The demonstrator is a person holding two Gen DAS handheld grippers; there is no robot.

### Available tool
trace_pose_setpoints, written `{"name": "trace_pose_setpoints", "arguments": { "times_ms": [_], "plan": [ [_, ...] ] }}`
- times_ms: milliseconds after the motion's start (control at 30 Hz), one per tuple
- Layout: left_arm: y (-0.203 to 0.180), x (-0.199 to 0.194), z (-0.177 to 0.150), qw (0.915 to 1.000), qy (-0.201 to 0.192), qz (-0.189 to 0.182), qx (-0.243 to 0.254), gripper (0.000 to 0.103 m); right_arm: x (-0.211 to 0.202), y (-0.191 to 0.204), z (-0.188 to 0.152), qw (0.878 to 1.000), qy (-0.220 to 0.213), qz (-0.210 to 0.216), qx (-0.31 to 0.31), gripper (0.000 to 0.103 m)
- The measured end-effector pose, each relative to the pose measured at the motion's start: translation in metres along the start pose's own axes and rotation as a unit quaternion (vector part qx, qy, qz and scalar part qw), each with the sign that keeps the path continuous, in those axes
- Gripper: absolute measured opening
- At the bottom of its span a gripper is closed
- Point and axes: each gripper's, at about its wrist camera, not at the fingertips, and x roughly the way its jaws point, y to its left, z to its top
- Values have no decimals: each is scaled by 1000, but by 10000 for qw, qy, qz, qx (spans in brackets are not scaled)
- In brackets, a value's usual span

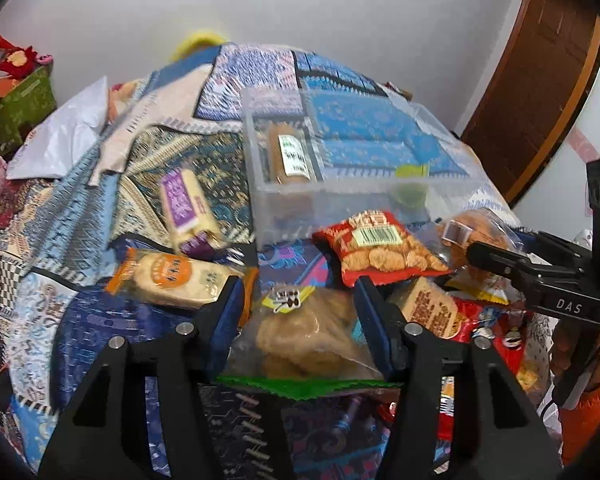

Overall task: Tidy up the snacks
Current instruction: 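Grasp the cookie bag with the left tool while the right grasps the pastry bag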

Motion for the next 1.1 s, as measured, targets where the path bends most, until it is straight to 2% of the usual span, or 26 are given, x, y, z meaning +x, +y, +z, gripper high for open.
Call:
{"name": "trace_pose_setpoints", "arguments": {
  "times_ms": [33, 67, 100, 167, 233, 300, 367, 533, 667, 800, 967, 1100],
  "plan": [
    [0, -6, 2, 10000, -68, 2, 5, 35, -4, 1, 1, 10000, -45, -13, -5, 67],
    [1, -8, 3, 10000, -62, -38, 4, 11, -9, 2, 2, 9999, -101, -21, -15, 67],
    [3, -11, 6, 10000, -12, -70, -60, 9, -13, 3, 3, 9999, -153, -23, -13, 67],
    [6, -14, 10, 9999, -54, -83, -117, 10, -18, 5, 5, 9997, -230, -22, -16, 67],
    [7, -15, 10, 9999, -8, 83, -90, 10, -25, 6, 7, 9995, -311, -23, -22, 67],
    [11, -13, 7, 9998, 105, 40, -135, 19, -29, 7, 7, 9993, -360, -27, -25, 67],
    [13, -9, 2, 9994, 257, -75, -198, 43, -31, 8, 7, 9993, -372, 0, -19, 67],
    [13, 0, -20, 9988, 457, -61, -144, 56, -32, 7, 6, 9994, -353, 50, 32, 68],
    [14, 13, -35, 9967, 756, -199, -206, 56, -31, 7, 4, 9994, -336, 77, 55, 68],
    [15, 21, -52, 9964, 832, 6, -169, 57, -31, 8, 3, 9993, -342, 105, 62, 68],
    [16, 9, -53, 9982, 561, 41, -184, 50, -34, 9, 5, 9992, -388, 96, 74, 68],
    [18, -9, -41, 9994, 267, 105, -206, 49, -39, 10, 11, 9987, -493, 105, 88, 68]
  ]
}}
